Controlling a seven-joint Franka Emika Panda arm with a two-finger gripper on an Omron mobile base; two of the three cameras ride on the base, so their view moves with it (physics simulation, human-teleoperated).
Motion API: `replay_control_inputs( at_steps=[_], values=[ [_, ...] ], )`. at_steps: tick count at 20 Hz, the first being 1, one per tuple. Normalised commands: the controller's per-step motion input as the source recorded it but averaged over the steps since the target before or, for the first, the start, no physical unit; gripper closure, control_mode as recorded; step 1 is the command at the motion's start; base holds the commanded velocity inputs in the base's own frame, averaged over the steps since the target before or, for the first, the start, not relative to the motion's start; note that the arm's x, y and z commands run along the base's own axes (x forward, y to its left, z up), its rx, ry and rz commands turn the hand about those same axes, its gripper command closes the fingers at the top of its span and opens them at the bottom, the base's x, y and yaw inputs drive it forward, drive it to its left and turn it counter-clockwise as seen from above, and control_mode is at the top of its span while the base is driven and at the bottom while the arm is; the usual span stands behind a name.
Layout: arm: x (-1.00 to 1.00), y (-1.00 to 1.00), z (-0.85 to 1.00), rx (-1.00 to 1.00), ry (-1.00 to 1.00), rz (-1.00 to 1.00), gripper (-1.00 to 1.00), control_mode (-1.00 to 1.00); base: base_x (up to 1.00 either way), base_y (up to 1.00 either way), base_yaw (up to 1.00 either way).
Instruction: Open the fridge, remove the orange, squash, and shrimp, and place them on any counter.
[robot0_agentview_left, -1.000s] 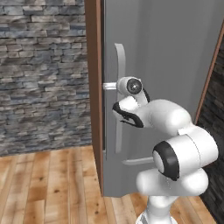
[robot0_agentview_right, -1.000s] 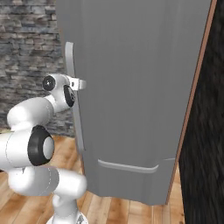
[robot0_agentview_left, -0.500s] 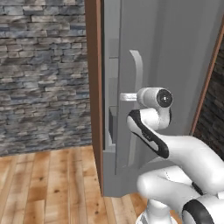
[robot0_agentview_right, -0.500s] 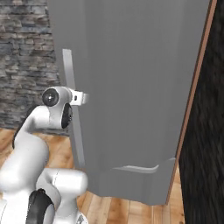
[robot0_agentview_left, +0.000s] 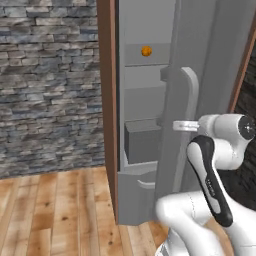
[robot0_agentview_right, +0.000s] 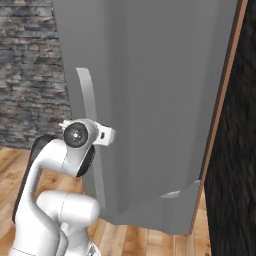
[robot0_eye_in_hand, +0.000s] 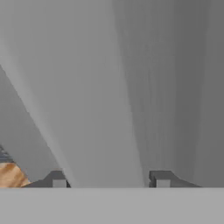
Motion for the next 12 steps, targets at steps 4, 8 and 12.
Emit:
replay_control_inputs(
  at_steps=[4,8,12],
  values=[
    [-1.00,-0.96,-0.17,0.10,0.10,0.00,-1.00,-1.00,0.00,0.00,0.00],
    [-1.00,-0.80,-0.14,0.02,0.01,0.09,-1.00,-1.00,0.00,0.00,0.00],
    [-1.00,-0.27,0.00,0.00,-0.09,0.13,-1.00,-1.00,0.00,0.00,0.00]
  ],
)
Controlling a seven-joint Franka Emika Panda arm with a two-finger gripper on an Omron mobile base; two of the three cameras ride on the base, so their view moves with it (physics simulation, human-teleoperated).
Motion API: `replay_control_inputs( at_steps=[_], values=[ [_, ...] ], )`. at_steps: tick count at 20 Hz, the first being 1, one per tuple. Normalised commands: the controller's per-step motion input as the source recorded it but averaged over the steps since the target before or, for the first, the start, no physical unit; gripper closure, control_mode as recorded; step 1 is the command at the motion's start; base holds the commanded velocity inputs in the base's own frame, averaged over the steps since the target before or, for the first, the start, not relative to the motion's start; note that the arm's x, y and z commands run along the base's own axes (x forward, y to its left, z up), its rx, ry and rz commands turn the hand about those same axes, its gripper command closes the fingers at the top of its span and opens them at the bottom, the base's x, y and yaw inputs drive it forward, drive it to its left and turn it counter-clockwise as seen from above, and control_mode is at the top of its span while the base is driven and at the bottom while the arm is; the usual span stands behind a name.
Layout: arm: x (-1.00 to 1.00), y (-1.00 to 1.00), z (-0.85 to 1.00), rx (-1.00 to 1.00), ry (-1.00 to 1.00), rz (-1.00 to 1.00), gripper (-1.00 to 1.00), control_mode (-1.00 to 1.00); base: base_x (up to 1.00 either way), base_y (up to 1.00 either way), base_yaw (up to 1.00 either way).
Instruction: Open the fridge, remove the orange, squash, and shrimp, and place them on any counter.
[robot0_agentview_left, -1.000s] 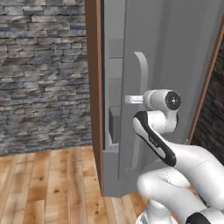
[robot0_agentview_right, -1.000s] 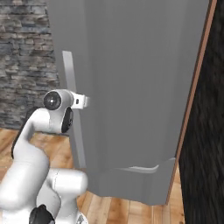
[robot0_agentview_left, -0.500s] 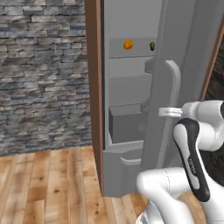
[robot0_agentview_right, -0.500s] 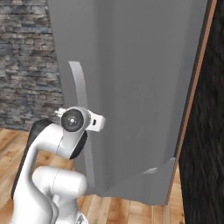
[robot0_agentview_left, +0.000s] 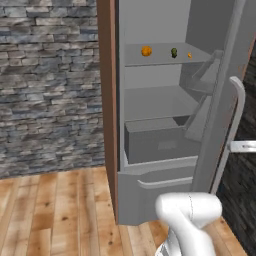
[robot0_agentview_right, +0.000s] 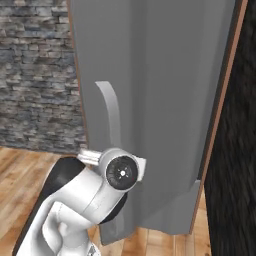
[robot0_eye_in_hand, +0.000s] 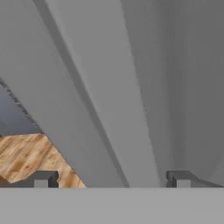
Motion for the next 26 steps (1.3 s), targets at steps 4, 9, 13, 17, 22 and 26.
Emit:
replay_control_inputs(
  at_steps=[4,9,13,17,22,26],
  values=[
    [-0.27,0.55,0.13,0.00,0.00,-0.02,-1.00,-1.00,0.00,0.00,0.00],
    [0.00,0.89,0.19,-0.07,0.18,-0.16,-1.00,-1.00,0.00,0.00,0.00],
    [0.29,0.40,0.04,-0.08,0.29,-0.40,-1.00,-1.00,0.00,0.00,0.00],
    [-0.01,0.39,0.00,-0.17,0.06,-0.55,-1.00,-1.00,0.00,0.00,0.00],
    [-0.83,0.19,0.00,-0.12,-0.02,-0.59,-1.00,-1.00,0.00,0.00,0.00],
    [-0.97,0.21,0.21,-0.07,-0.03,-0.45,-1.00,-1.00,0.00,0.00,0.00]
  ],
)
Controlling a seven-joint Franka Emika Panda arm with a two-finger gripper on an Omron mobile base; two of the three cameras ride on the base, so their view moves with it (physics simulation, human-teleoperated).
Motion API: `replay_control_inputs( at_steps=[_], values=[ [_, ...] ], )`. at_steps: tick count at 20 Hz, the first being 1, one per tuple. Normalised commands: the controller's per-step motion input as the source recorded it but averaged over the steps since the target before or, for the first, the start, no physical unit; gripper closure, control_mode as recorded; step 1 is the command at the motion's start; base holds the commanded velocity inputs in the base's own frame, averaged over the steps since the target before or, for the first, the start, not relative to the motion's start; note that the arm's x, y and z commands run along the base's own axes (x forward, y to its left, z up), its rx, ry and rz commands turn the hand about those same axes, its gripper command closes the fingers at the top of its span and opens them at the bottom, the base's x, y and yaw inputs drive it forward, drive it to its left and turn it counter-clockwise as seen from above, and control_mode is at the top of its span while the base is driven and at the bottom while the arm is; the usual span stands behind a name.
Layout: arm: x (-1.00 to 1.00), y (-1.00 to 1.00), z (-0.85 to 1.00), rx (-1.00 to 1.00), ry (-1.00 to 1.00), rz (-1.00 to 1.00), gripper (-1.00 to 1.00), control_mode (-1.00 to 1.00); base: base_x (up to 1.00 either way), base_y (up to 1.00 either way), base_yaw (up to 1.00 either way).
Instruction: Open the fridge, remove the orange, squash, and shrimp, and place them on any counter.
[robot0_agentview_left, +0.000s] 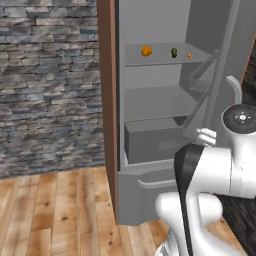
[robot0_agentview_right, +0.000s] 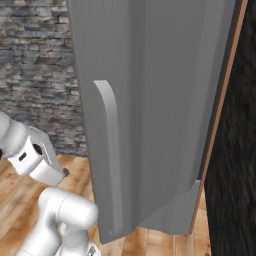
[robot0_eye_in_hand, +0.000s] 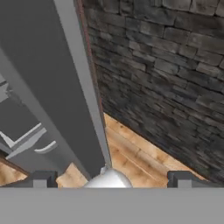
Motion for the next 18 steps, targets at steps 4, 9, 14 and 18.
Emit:
replay_control_inputs(
  at_steps=[4,9,14,18],
  values=[
    [-0.62,0.66,0.41,-0.11,-0.12,-0.32,-1.00,-1.00,0.00,0.00,0.00],
    [0.29,0.83,0.37,-0.19,-0.18,-0.27,-1.00,-1.00,0.00,0.00,0.00],
    [1.00,0.24,0.11,-0.17,-0.05,-0.27,-1.00,-1.00,0.00,0.00,0.00],
    [1.00,0.00,-0.10,-0.19,0.00,-0.32,-1.00,-1.00,0.00,0.00,0.00]
  ],
)
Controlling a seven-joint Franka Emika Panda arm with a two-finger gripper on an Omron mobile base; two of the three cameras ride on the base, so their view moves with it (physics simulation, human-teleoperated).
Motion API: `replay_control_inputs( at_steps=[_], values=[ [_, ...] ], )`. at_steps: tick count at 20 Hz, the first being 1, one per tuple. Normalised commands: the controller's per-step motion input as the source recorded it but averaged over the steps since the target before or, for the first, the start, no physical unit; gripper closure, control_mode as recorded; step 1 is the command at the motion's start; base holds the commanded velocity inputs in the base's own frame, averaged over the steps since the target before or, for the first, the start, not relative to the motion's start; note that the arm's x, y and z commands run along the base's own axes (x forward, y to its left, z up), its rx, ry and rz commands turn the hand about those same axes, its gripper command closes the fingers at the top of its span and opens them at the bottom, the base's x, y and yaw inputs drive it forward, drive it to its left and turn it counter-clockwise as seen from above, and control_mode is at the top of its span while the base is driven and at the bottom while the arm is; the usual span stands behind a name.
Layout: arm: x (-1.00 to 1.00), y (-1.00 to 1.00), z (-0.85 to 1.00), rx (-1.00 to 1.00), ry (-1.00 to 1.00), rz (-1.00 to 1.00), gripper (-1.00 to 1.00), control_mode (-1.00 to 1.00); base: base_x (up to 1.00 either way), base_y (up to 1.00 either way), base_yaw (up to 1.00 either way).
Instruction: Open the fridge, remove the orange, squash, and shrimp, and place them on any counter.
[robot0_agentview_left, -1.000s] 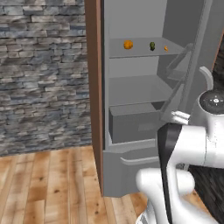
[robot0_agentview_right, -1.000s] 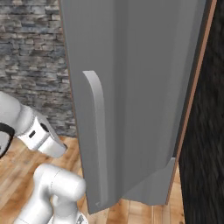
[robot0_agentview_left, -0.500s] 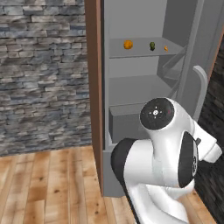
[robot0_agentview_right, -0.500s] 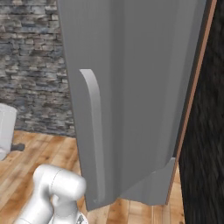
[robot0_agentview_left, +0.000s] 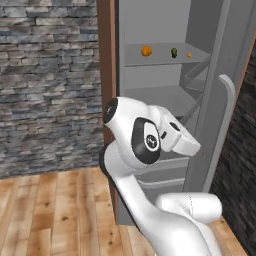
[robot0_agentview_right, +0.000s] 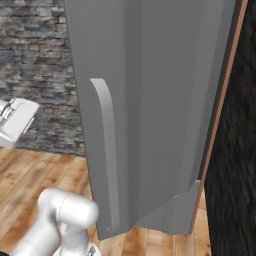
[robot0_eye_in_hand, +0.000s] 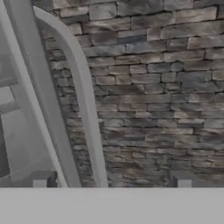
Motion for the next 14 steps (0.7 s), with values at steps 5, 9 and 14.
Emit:
replay_control_inputs(
  at_steps=[5,9,14],
  values=[
    [1.00,0.00,-0.17,-0.19,-0.03,-0.27,-1.00,-1.00,0.00,0.00,0.00],
    [0.45,-0.23,0.02,-0.10,0.00,-0.17,-1.00,-1.00,0.00,0.00,0.00],
    [-0.08,-0.59,0.01,-0.01,0.01,-0.09,-1.00,-1.00,0.00,0.00,0.00]
  ],
)
